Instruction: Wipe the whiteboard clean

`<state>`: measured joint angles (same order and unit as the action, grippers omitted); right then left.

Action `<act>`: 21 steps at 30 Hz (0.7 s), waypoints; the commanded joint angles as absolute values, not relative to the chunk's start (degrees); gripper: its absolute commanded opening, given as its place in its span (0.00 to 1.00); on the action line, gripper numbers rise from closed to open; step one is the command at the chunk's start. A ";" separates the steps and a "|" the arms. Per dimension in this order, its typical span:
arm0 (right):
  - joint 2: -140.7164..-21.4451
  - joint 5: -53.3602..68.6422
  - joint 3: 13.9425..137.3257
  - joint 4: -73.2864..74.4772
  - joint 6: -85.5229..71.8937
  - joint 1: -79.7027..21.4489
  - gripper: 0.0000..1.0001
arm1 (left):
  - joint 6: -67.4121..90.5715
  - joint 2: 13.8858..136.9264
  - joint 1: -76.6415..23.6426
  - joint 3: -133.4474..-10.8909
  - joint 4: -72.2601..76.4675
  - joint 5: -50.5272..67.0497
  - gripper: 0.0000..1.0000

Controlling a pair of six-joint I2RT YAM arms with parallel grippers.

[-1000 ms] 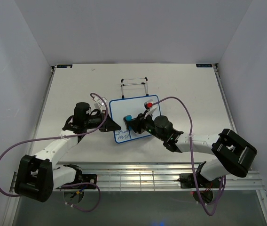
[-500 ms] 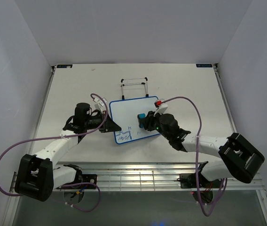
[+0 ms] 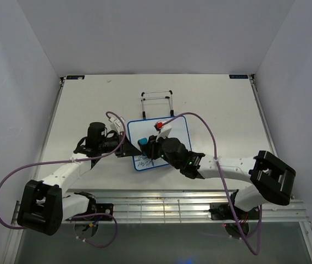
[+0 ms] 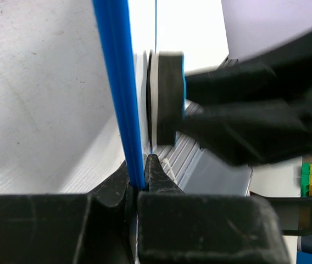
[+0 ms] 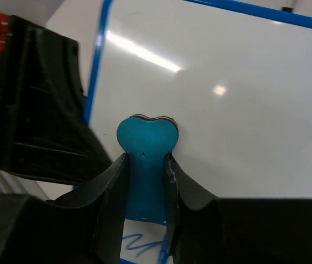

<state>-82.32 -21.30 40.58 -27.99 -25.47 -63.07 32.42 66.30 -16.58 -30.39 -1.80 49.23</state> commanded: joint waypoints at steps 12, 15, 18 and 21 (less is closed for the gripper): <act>-83.86 -22.76 36.14 -19.69 -29.70 -64.78 0.08 | 31.11 62.93 -18.72 -30.76 2.99 58.89 0.00; -80.44 -23.73 28.76 -19.51 -31.55 -63.02 0.08 | 31.99 62.23 -18.72 -30.50 3.77 58.19 0.00; -76.39 -24.43 21.90 -19.08 -33.05 -59.51 0.08 | 32.96 62.23 -18.72 -30.15 5.09 58.62 0.00; -72.34 -25.13 17.41 -17.32 -33.57 -54.50 0.08 | 34.01 62.40 -18.72 -29.97 5.71 58.36 0.00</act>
